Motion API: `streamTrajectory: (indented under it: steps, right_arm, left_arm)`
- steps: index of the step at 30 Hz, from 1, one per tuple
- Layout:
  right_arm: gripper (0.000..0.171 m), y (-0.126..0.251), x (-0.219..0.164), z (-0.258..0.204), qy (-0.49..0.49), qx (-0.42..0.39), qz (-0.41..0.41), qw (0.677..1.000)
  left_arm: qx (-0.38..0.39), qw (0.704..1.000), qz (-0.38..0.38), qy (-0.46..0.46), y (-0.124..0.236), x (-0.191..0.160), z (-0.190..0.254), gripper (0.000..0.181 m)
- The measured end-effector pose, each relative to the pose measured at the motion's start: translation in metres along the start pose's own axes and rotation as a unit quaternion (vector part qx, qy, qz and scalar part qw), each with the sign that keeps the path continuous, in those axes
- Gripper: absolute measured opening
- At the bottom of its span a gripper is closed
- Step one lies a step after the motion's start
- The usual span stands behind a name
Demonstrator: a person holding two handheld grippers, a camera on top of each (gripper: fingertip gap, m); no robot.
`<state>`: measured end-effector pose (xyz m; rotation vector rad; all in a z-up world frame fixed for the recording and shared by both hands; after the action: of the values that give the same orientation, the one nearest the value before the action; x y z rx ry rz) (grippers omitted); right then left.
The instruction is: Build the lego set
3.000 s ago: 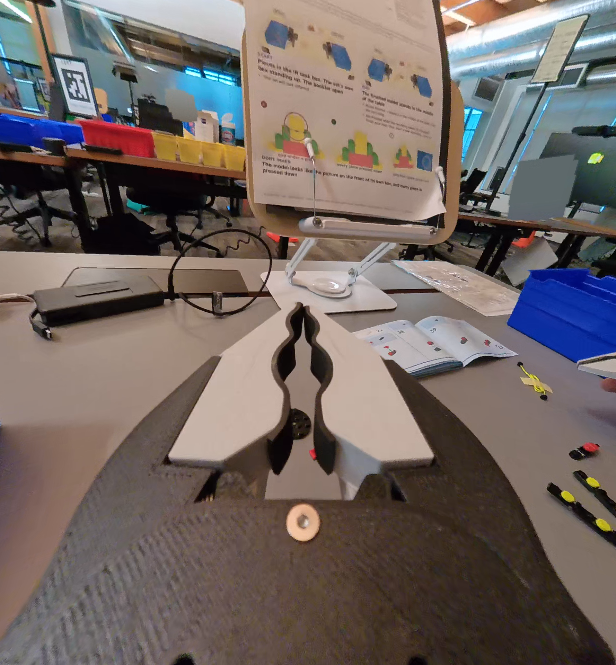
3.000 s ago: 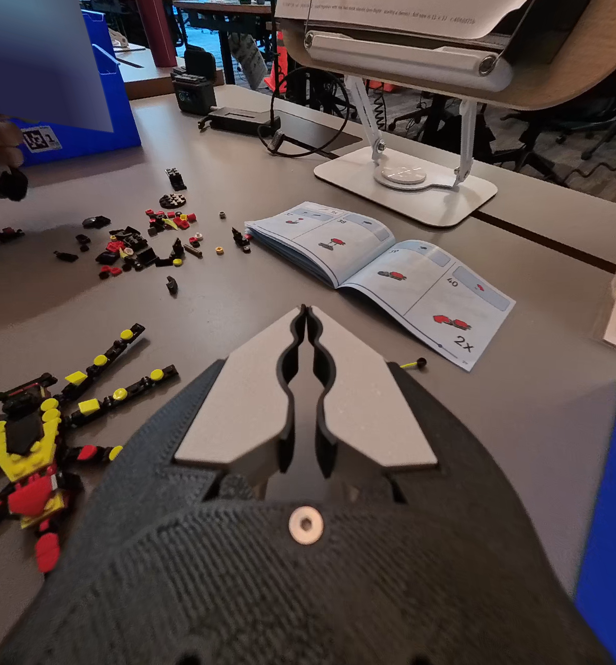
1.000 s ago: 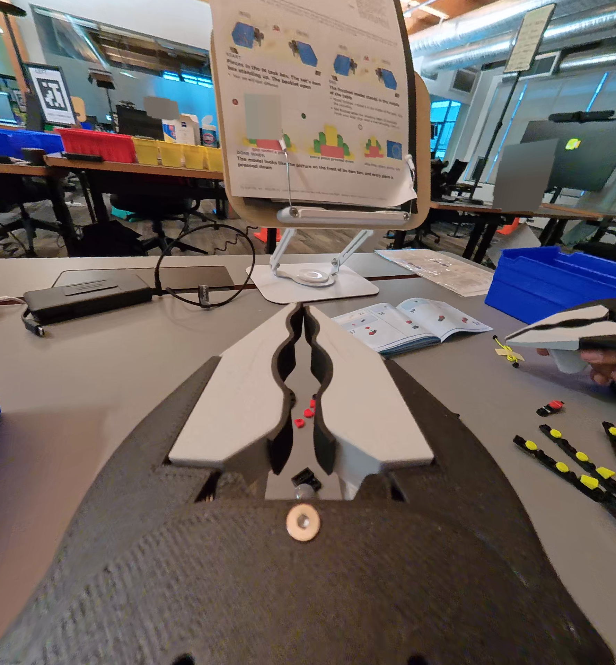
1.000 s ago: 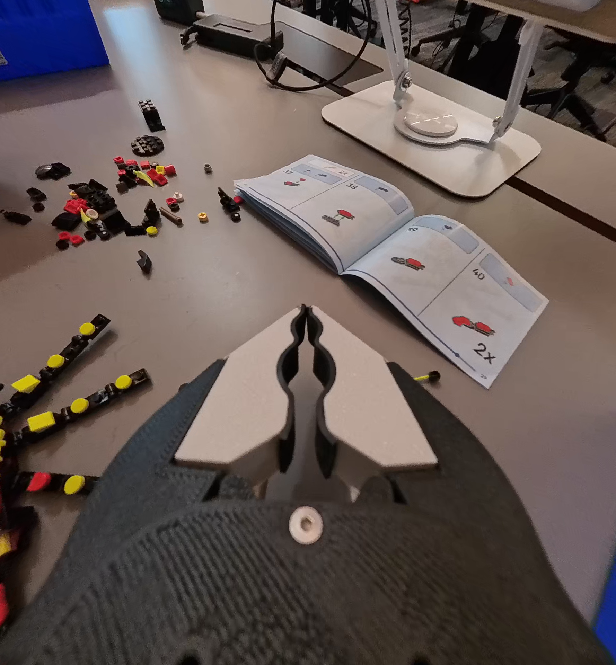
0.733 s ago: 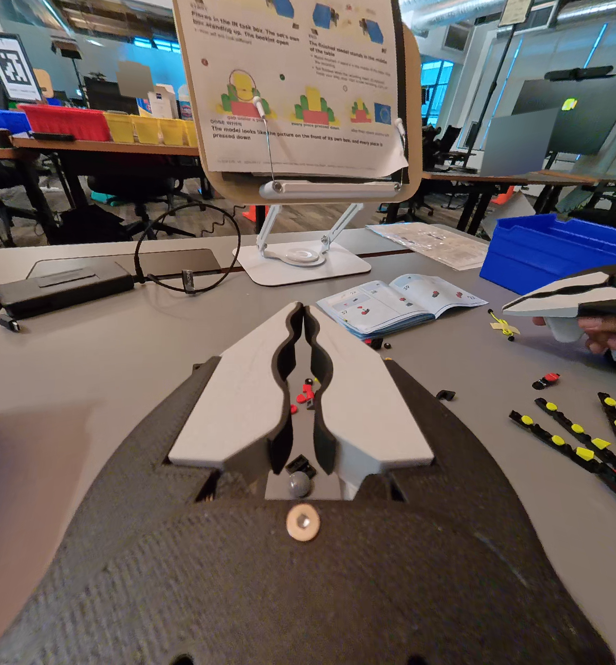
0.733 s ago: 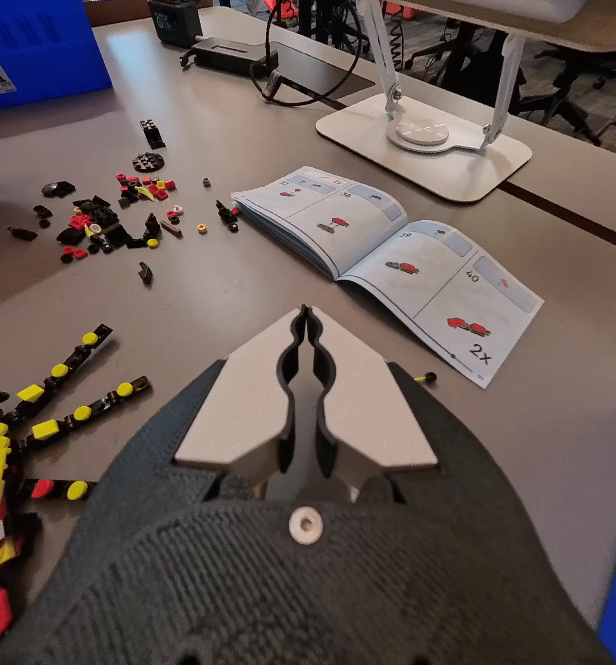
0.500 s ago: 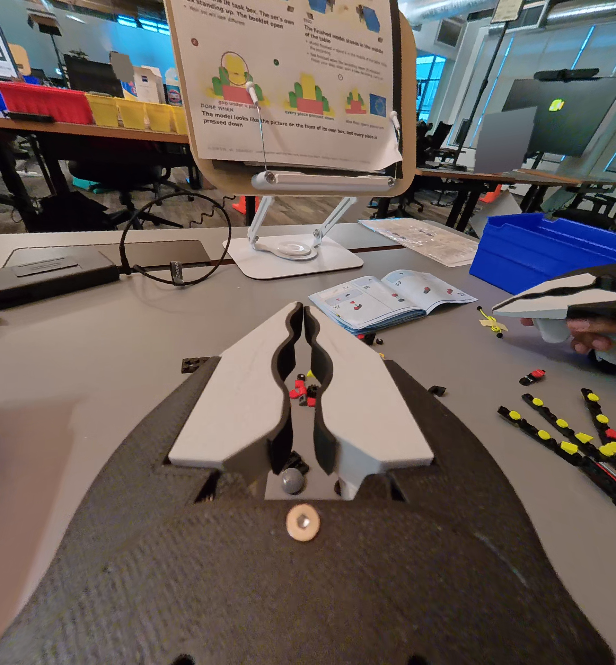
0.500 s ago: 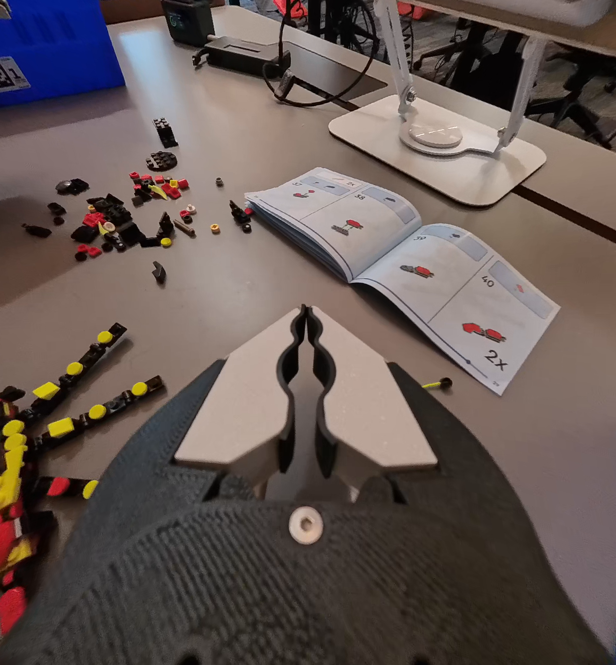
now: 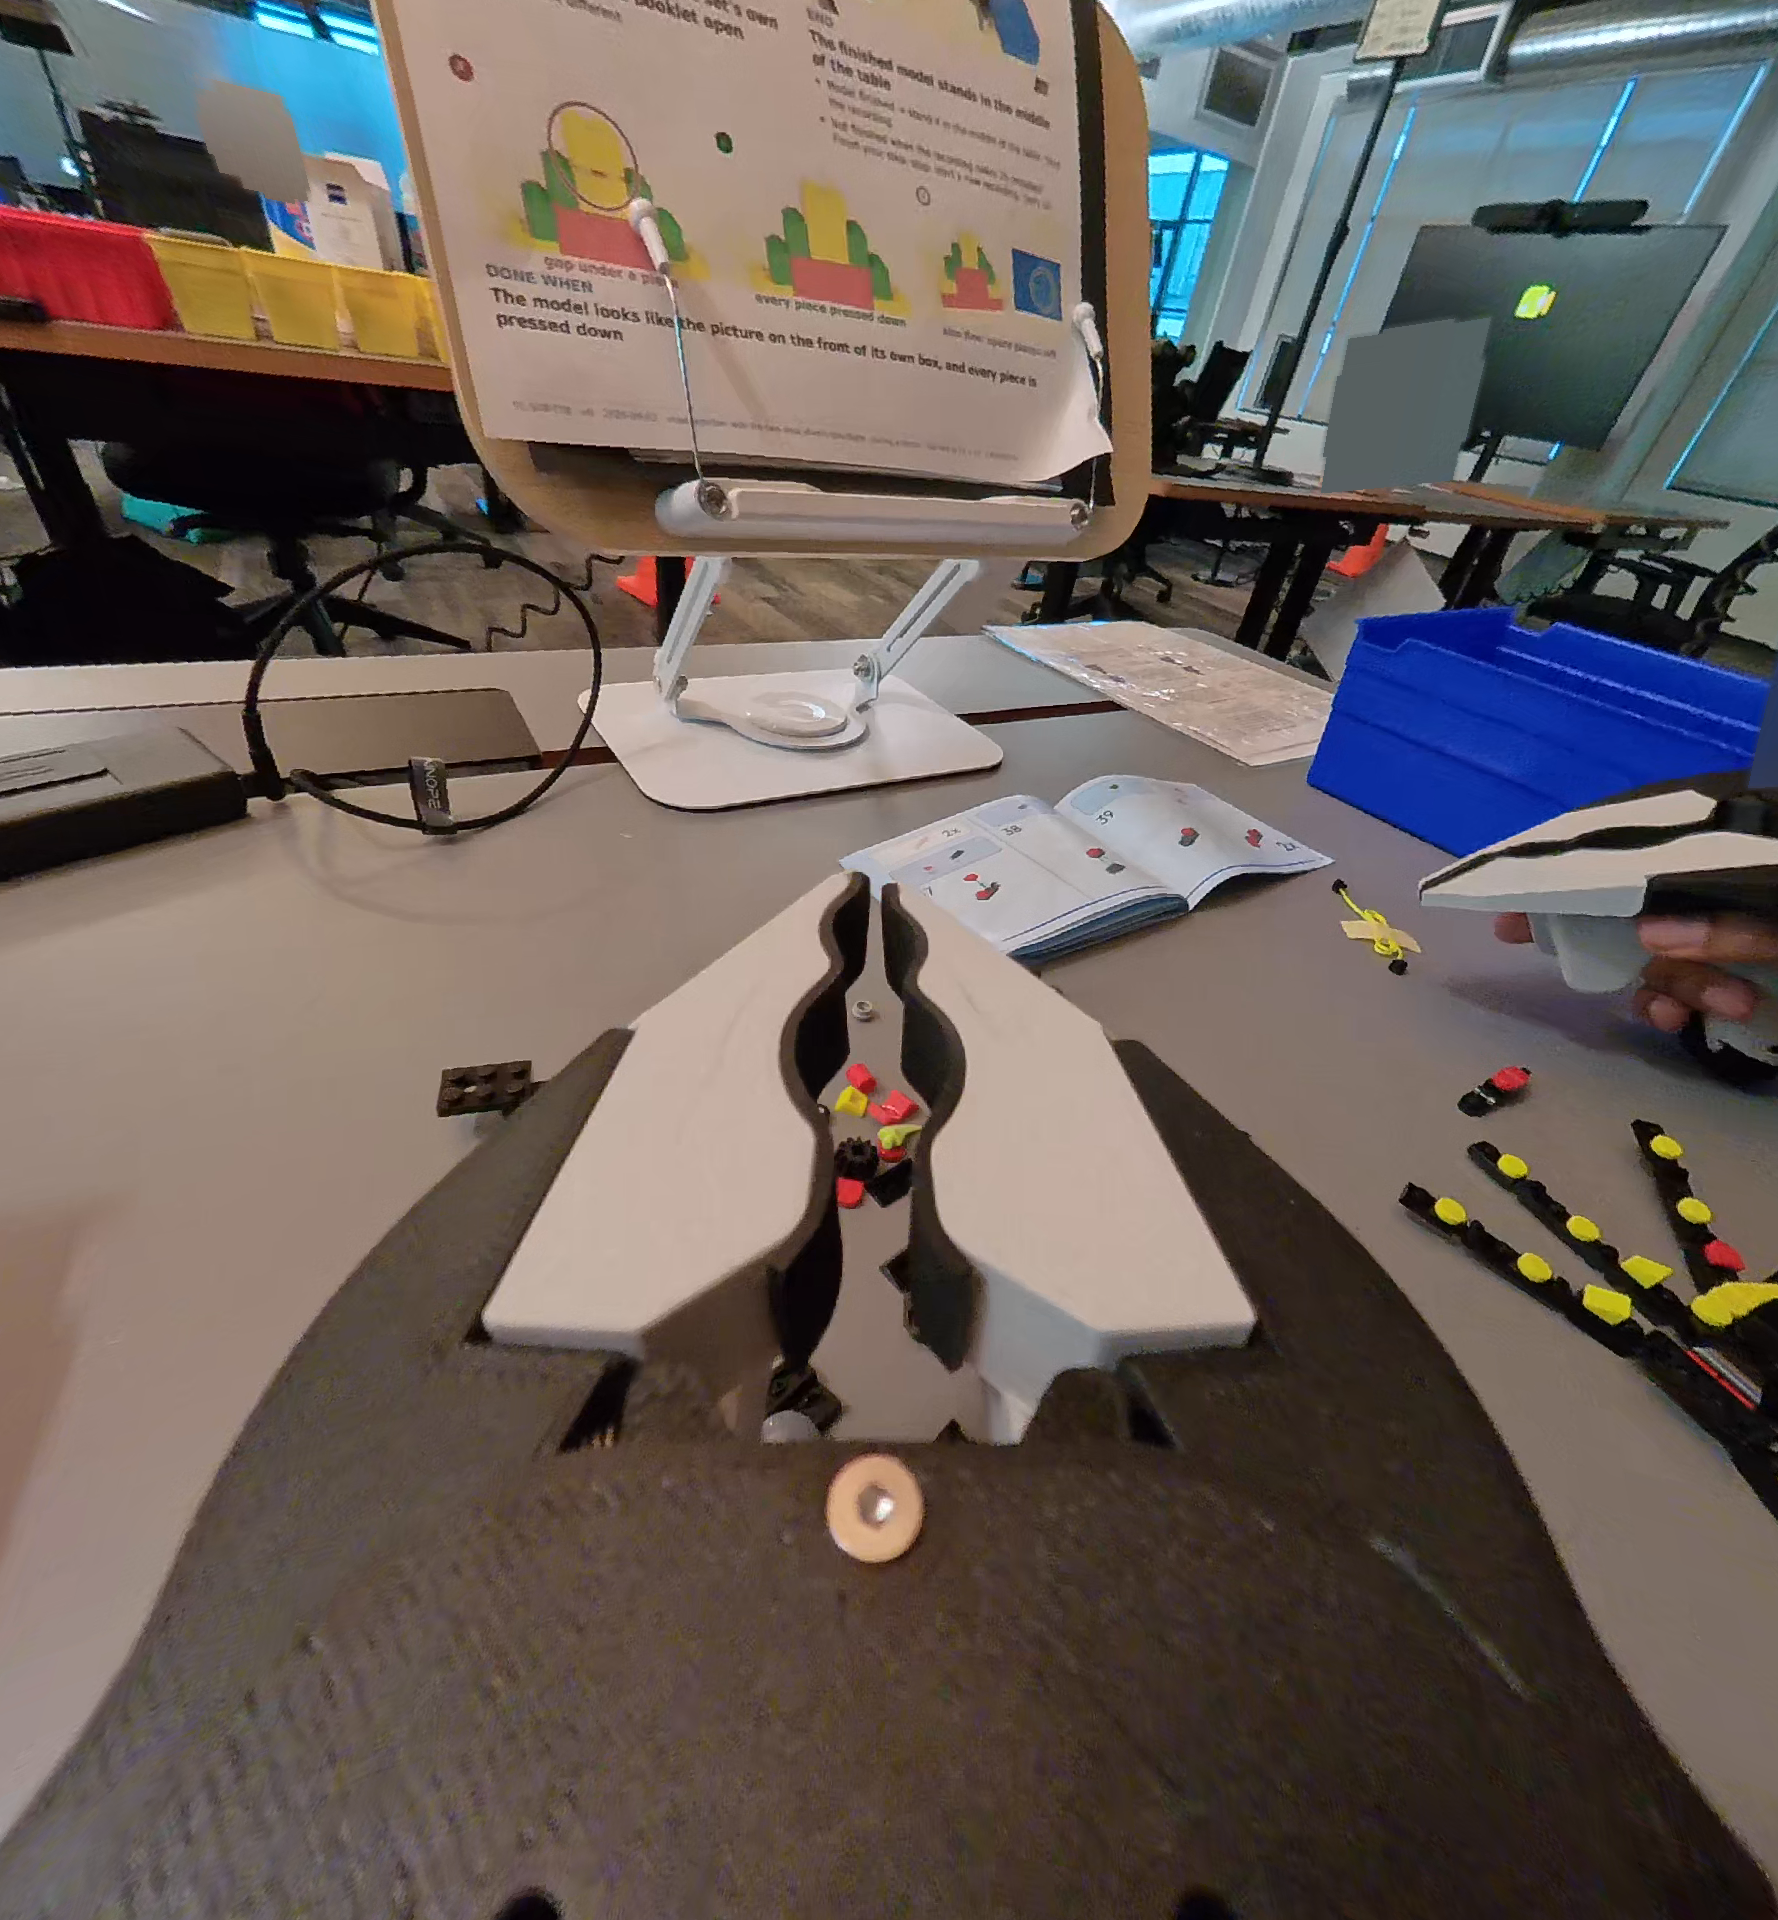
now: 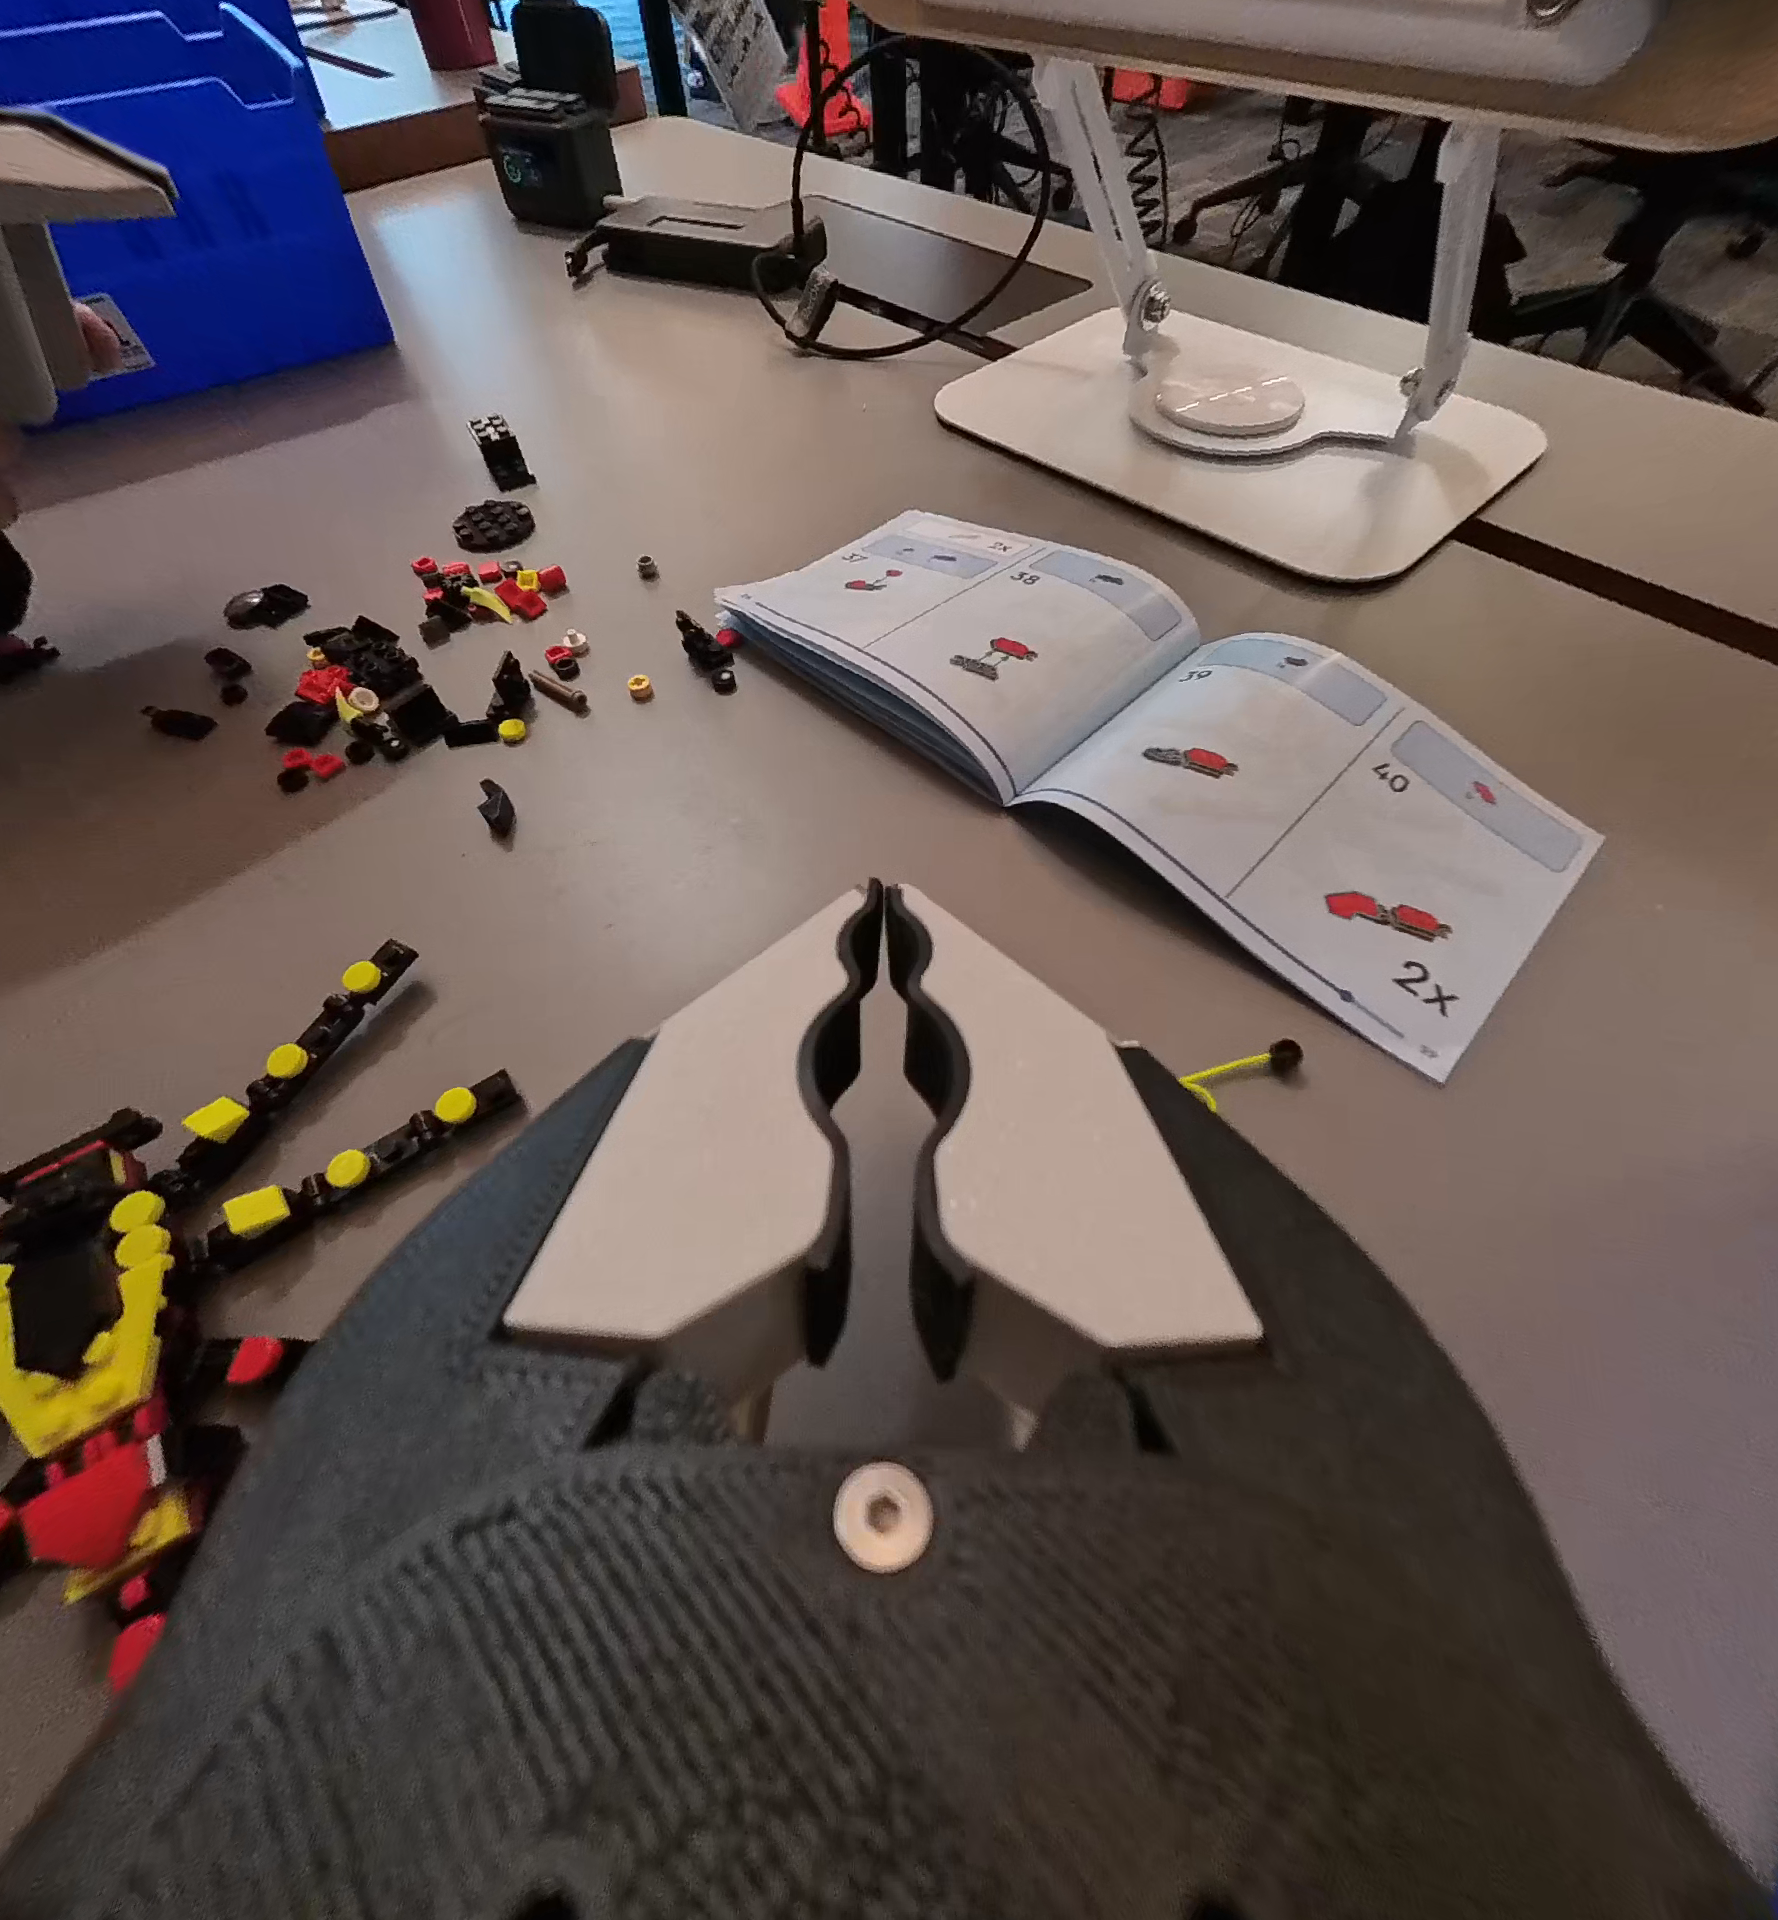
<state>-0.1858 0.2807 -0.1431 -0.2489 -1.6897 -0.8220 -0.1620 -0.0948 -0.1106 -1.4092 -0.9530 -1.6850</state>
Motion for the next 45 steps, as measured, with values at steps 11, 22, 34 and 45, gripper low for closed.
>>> streamTrajectory:
  steps: [11,22,34,45]
  right_arm:
    - [0.0,-0.004,-0.0009,-0.0023,0.01,0.003,-0.018,1.0]
    - [0.0,-0.0038,-0.0009,-0.0029,0.012,0.004,-0.018,1.0]
    - [0.0,-0.0044,-0.001,-0.0032,0.013,0.004,-0.021,1.0]
    - [0.0,-0.0044,-0.0011,-0.0041,0.016,0.004,-0.021,1.0]
  left_arm:
    - [0.003,1.0,-0.004,0.006,0.0004,-0.0012,-0.0029,0.0]
    - [0.0,1.0,-0.009,0.012,-0.0006,-0.002,-0.003,0.0]
    - [-0.002,1.0,-0.012,0.007,-0.0012,-0.0028,-0.0016,0.001]
    - [0.009,1.0,0.002,0.006,0.0013,0.0001,-0.0033,0.0]
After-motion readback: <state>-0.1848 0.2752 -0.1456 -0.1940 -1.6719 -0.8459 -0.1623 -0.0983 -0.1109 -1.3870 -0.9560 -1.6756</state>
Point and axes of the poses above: each gripper's, where its closed fingertips meet, y back along the fingers, x out of its top, z = x × y across the jaws, the point moved 10 cm from there along y, back along the fingers, and after that the axes turned 5 degrees about x, right-handed, at the moved point
